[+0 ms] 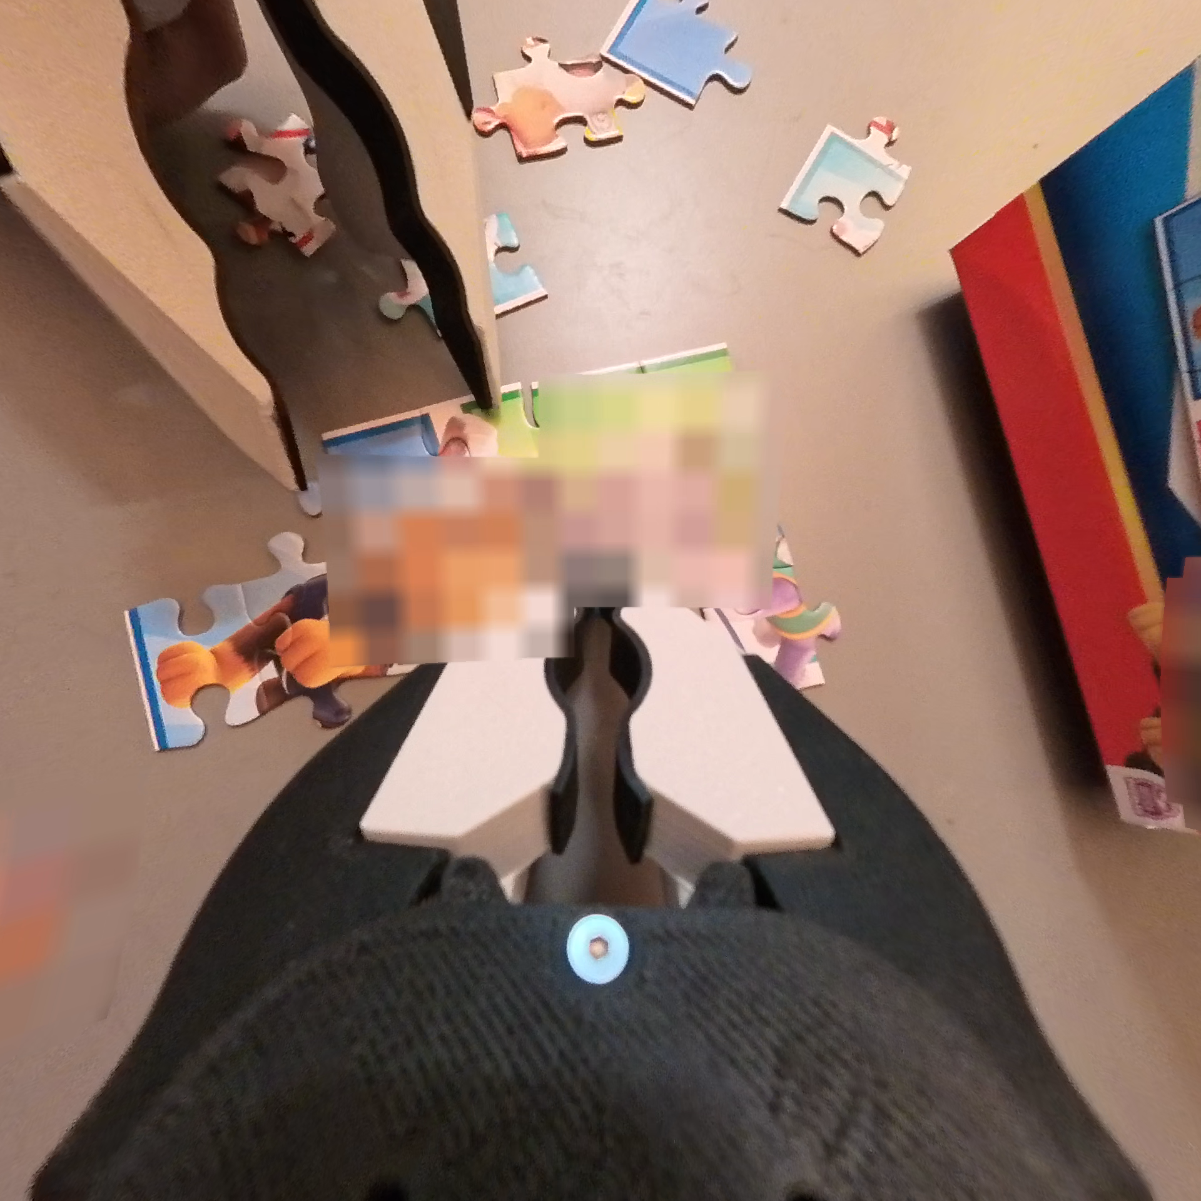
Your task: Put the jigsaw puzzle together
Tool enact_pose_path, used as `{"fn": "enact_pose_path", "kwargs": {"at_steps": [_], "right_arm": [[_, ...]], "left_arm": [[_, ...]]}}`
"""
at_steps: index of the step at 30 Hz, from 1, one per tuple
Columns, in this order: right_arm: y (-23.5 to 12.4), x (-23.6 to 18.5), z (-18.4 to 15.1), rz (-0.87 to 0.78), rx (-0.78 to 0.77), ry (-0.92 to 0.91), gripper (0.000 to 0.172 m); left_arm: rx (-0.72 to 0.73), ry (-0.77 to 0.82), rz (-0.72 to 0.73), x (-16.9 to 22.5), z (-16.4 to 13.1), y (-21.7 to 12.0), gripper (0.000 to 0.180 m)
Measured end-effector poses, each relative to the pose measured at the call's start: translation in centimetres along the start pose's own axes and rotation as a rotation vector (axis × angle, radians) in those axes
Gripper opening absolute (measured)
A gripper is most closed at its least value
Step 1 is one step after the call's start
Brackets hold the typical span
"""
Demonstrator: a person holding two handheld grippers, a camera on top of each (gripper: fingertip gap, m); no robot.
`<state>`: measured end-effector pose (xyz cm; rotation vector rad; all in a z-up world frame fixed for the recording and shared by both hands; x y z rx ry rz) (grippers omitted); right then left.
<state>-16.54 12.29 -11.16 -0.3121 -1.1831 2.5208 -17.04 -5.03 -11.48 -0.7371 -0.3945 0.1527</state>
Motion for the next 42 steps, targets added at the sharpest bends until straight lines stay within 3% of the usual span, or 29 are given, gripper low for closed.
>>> {"fn": "enact_pose_path", "kwargs": {"at_steps": [8, 19, 27, 32, 42], "right_arm": [[0.6, -0.4, 0.8, -0.025, -0.03, -0.02, 0.0], [0.1, -0.1, 0.8, -0.069, 0.05, 0.072, 0.0], [0.6, 0.0, 0.7, -0.111, -0.005, 0.073, 0.0], [-0.4, 0.1, 0.5, -0.083, 0.072, 0.123, 0.0], [0.1, -0.1, -0.2, -0.082, 0.019, 0.147, 0.0]], "left_arm": [[0.091, -0.07, 0.01, -1.2, 0.2, -1.5, 0.053], [0.053, -0.055, 0.044, -1.2, 0.0, -1.2, 0.053], [0.047, -0.05, 0.047, -1.2, -0.1, -1.1, 0.053], [0.049, -0.046, 0.049, -1.2, -0.1, -1.1, 0.053], [0.095, -0.06, 0.103, -1.8, 0.2, -1.8, 0.042]]}}
Point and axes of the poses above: each gripper's, where its closed fingertips meet, y out along the fingers, z out of its top, x = y × z across the jaws, the point moved 10 cm from there along -y, back along the fingers, and after that the axes turned 8 degrees about z, right-handed, at the moved point
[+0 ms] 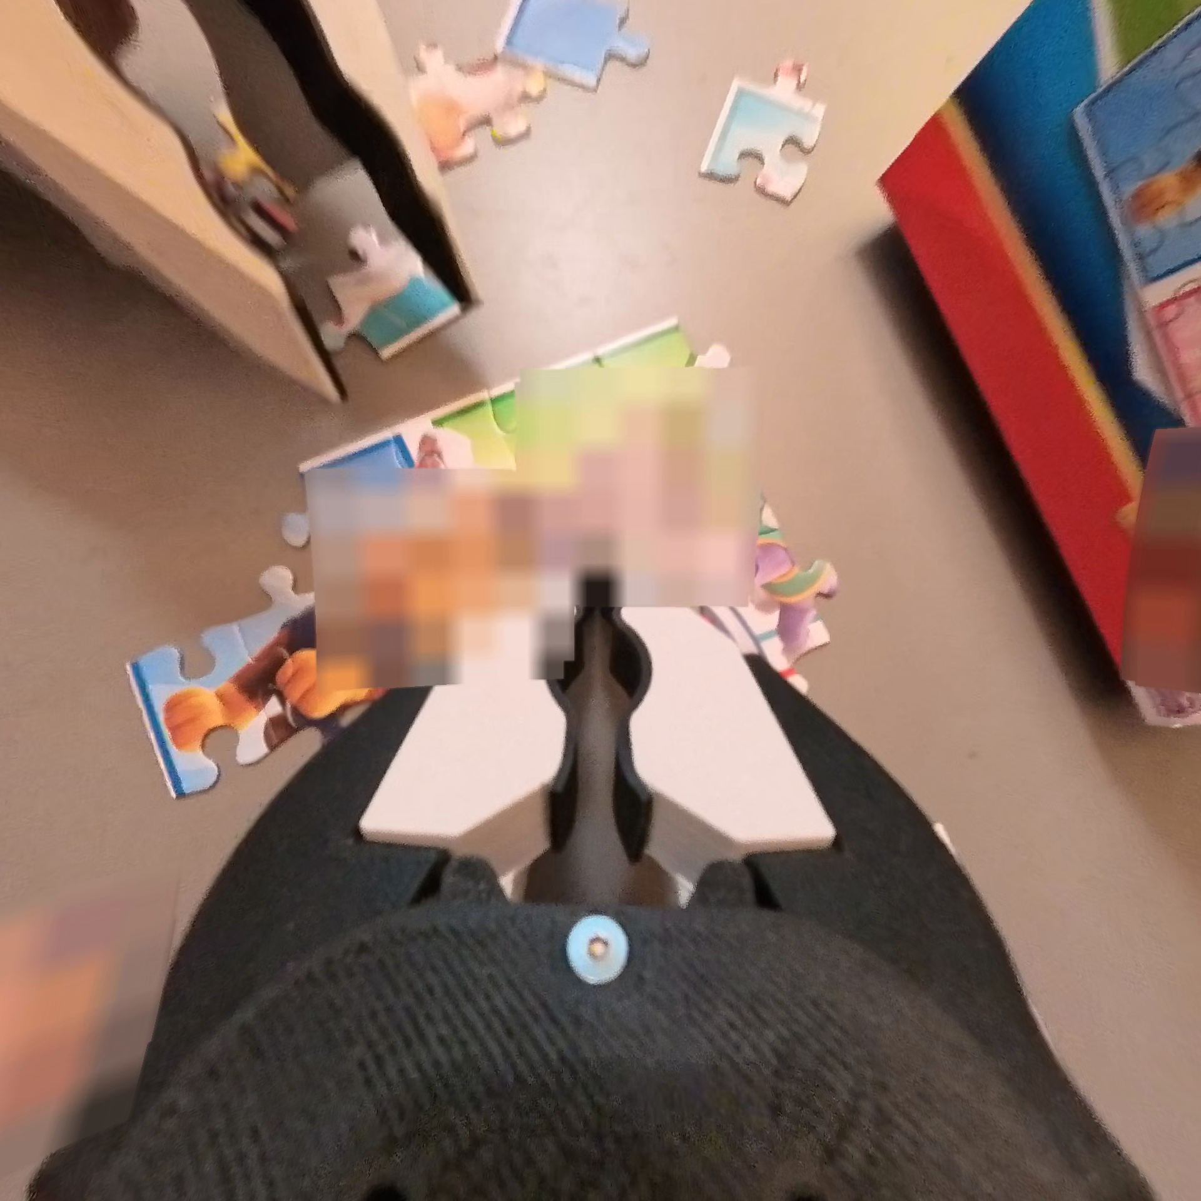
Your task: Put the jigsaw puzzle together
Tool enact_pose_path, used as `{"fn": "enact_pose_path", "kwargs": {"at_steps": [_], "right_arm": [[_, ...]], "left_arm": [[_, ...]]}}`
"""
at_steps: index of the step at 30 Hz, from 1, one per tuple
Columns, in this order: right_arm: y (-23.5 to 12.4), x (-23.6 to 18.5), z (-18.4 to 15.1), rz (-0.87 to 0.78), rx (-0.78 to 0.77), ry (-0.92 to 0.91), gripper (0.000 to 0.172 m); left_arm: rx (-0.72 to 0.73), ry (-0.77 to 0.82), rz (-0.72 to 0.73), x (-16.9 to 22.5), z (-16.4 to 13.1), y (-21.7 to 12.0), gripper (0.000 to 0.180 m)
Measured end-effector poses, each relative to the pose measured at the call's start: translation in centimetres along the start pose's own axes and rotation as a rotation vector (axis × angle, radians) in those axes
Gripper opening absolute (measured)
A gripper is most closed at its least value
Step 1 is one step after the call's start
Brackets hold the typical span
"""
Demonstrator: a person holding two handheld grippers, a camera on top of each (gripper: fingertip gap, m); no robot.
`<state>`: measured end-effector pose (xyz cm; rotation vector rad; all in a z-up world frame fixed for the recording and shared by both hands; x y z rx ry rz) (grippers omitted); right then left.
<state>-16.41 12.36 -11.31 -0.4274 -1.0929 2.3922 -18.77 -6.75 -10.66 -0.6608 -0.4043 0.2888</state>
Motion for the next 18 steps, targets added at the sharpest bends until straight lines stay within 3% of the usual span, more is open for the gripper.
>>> {"fn": "enact_pose_path", "kwargs": {"at_steps": [8, 18], "right_arm": [[1.5, -1.2, 2.2, 0.073, 0.049, -0.049, 0.0], [3.0, -1.2, 3.2, 0.069, 0.013, -0.077, 0.0]], "left_arm": [[0.036, 0.029, 0.08, -0.5, 0.2, -0.6, 0.016], [-0.1, 0.182, 0.19, 0.9, -0.4, 1.9, 0.014]]}}
Point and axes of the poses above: each gripper's, where its closed fingertips meet, y out along the fingers, z out of its top, x = y × z across the jaws, the point moved 10 cm from there along -y, back along the fingers, and after that the axes turned 8 degrees about z, right-handed, at the moved point
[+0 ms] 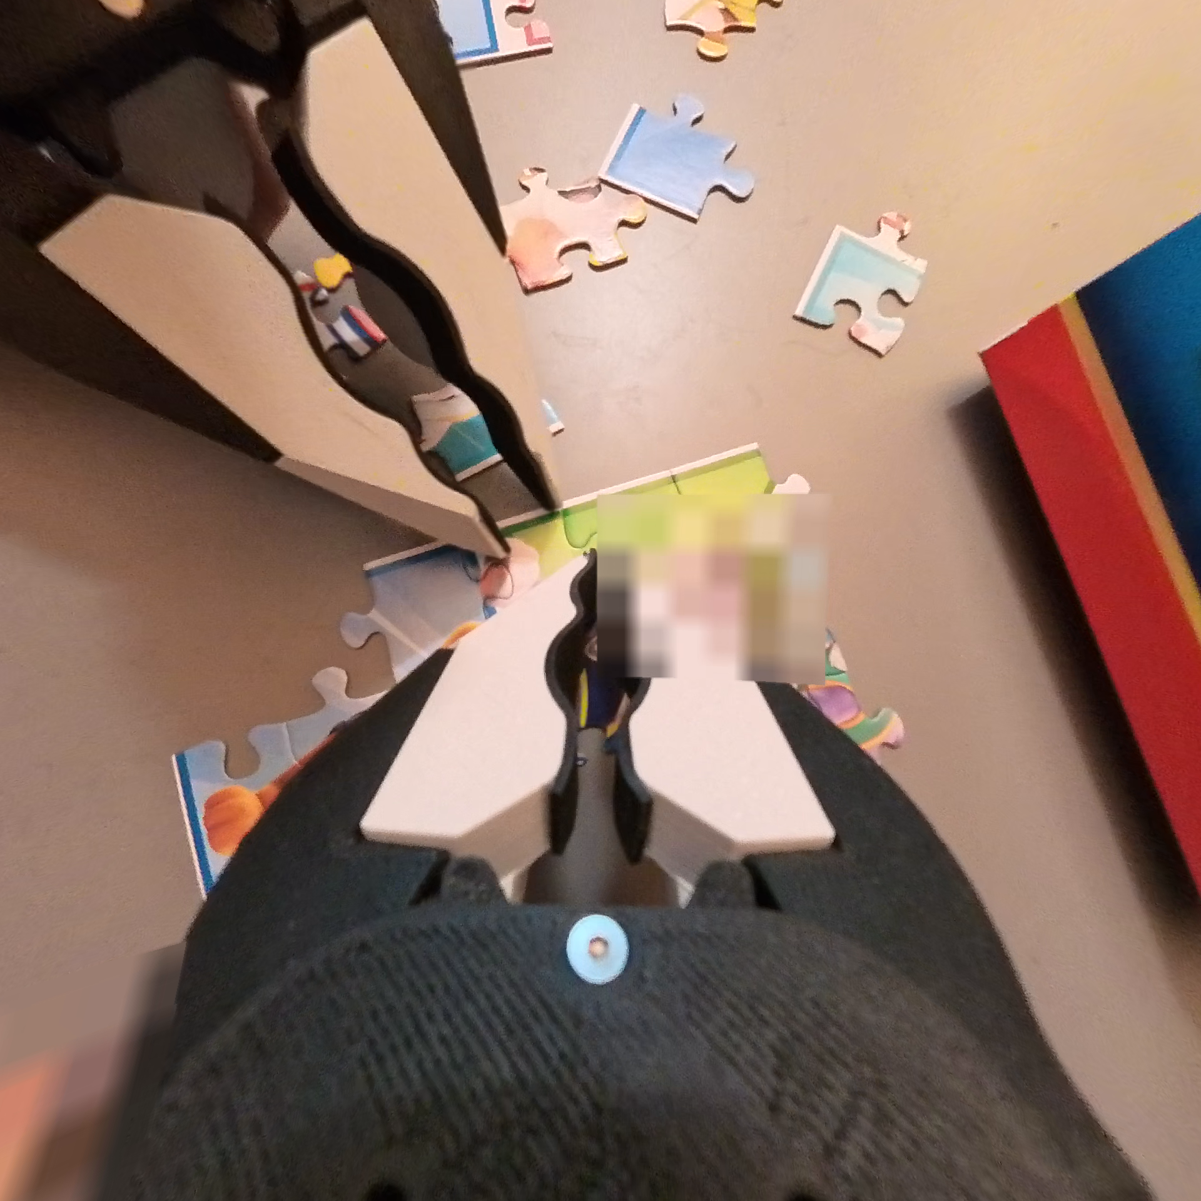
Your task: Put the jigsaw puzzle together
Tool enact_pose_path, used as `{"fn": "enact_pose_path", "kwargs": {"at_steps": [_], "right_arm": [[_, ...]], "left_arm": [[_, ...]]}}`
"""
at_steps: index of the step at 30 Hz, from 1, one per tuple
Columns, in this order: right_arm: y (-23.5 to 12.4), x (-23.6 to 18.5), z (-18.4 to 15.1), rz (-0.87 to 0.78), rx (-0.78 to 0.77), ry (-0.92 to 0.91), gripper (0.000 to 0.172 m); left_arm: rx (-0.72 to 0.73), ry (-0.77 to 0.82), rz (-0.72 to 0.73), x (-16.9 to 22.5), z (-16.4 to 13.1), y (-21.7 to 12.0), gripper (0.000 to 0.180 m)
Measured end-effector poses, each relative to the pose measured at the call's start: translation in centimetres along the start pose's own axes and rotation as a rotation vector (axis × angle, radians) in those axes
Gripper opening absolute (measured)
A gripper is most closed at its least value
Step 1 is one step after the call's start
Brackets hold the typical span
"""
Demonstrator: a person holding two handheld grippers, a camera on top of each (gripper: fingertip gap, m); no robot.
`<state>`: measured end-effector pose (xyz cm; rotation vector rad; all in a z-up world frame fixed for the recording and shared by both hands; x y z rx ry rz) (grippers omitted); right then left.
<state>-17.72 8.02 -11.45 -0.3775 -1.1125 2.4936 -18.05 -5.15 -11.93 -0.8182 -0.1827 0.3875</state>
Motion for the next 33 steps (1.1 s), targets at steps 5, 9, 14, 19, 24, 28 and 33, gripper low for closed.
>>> {"fn": "enact_pose_path", "kwargs": {"at_steps": [5, 9, 14, 19, 24, 28, 33], "right_arm": [[-0.1, 0.6, 0.0, -0.073, -0.012, 0.013, 0.0], [0.2, 0.0, 0.2, 0.042, 0.015, 0.033, 0.0], [-0.6, 2.5, -0.5, -0.182, 0.011, 0.104, 0.0], [0.3, 0.9, -0.1, 0.04, 0.068, 0.095, 0.0], [-0.6, 3.0, -0.8, -0.13, 0.074, 0.151, 0.0], [-1.1, 3.0, -1.4, -0.077, 0.089, 0.189, 0.0], [-0.6, -0.4, -1.3, 0.091, 0.066, -0.001, 0.0]], "left_arm": [[-0.003, -0.035, -0.011, -0.3, -0.1, 0.0, 0.014], [-0.004, -0.028, -0.007, -0.2, -0.1, 0.0, 0.014], [-0.002, -0.034, -0.01, -0.3, -0.1, 0.1, 0.014], [0.0, -0.041, -0.015, -0.3, -0.2, 0.1, 0.014], [0.002, -0.043, -0.016, -0.3, -0.2, 0.1, 0.014], [0.003, -0.044, -0.017, -0.3, -0.2, 0.1, 0.014], [0.003, -0.048, -0.019, -0.4, -0.2, 0.1, 0.014]]}}
Point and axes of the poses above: each gripper's, where its closed fingertips meet, y out along the fingers, z out of its top, x = y × z across the jaws, the point moved 10 cm from there along -y, back along the fingers, and after that the axes turned 8 degrees about z, right-handed, at the moved point
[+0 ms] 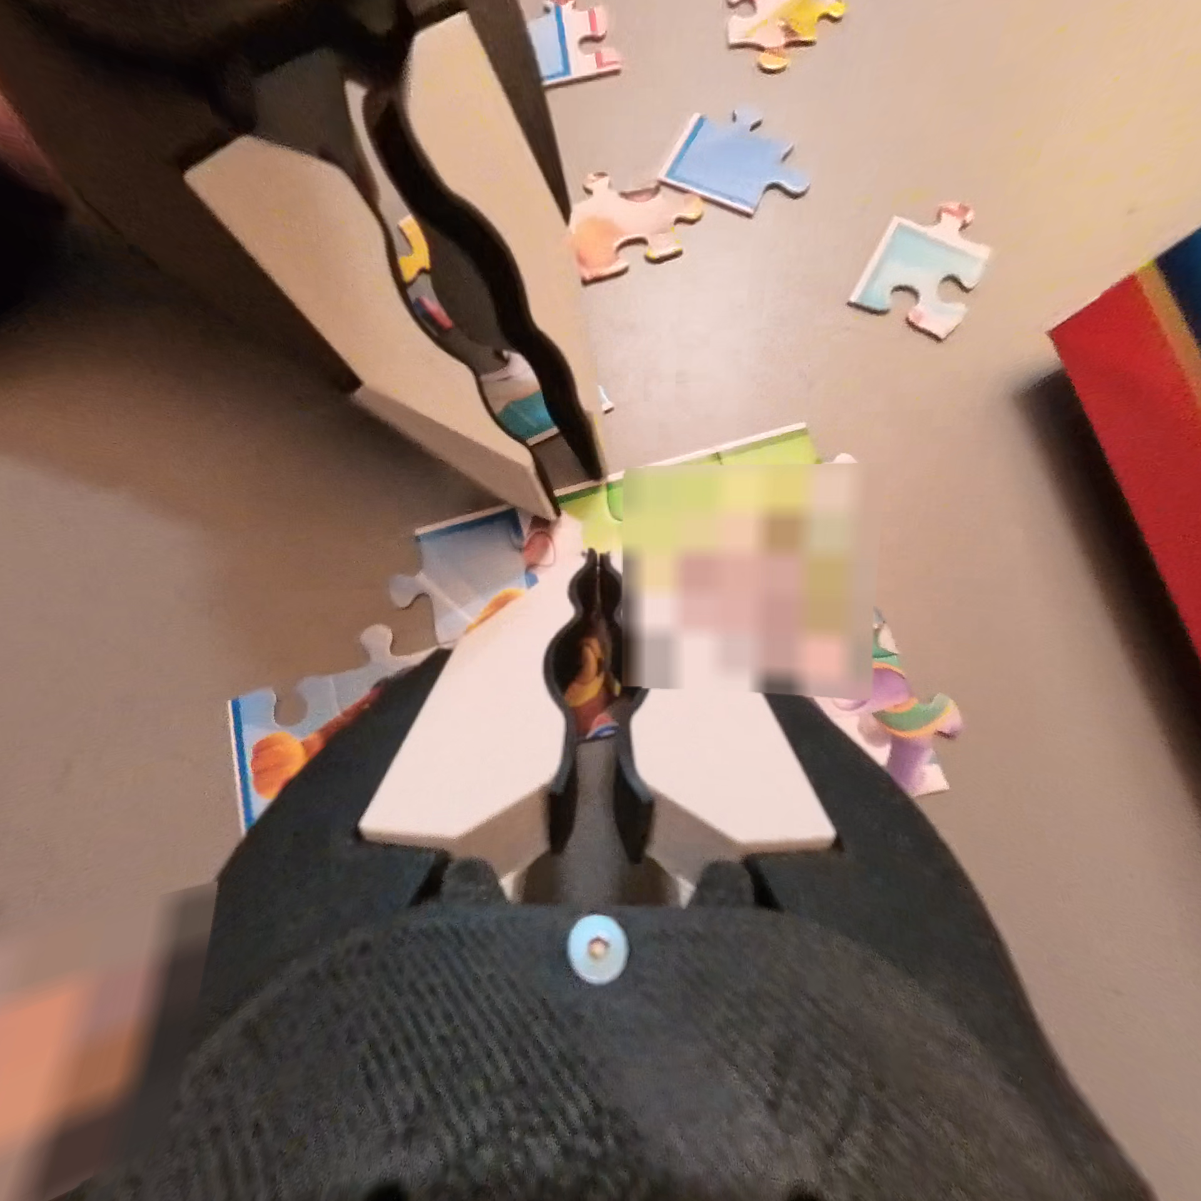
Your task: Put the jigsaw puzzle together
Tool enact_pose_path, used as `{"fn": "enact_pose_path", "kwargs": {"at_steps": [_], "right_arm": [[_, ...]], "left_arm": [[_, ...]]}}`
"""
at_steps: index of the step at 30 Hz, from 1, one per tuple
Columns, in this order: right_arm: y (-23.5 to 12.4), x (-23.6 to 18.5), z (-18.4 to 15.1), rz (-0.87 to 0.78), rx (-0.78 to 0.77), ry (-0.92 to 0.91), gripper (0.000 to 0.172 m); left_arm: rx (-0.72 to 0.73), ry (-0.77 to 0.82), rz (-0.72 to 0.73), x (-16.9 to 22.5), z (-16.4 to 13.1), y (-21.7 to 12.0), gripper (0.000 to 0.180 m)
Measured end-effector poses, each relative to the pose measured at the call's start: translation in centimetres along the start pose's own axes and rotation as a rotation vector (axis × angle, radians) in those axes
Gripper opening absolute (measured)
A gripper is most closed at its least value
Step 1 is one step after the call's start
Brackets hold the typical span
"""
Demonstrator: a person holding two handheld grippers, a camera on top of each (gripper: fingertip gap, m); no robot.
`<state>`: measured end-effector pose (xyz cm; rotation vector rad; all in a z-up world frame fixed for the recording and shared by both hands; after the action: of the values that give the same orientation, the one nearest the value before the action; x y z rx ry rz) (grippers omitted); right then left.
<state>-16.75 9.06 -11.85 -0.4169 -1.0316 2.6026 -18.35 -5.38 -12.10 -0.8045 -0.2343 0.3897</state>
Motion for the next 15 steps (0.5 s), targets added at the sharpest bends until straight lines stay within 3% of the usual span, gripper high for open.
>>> {"fn": "enact_pose_path", "kwargs": {"at_steps": [5, 11, 15], "right_arm": [[-1.2, 2.1, -0.6, -0.186, 0.003, 0.089, 0.001], [0.1, -2.3, -0.4, 0.106, -0.018, -0.086, 0.0], [-0.5, -1.2, -0.7, -0.044, -0.009, -0.083, 0.0]], "left_arm": [[0.005, -0.009, -0.006, -0.1, -0.1, 0.0, 0.014], [0.007, -0.025, -0.015, -0.2, -0.1, 0.0, 0.013], [0.008, -0.025, -0.016, -0.2, -0.1, 0.0, 0.013]]}}
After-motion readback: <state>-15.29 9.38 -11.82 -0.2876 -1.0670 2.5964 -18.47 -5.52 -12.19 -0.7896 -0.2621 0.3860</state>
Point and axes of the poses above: each gripper's, where its closed fingertips meet, y out along the fingers, z out of its top, x = y × z across the jaws, the point moved 10 cm from there along -y, back along the fingers, and after that the axes turned 8 degrees about z, right-handed, at the moved point
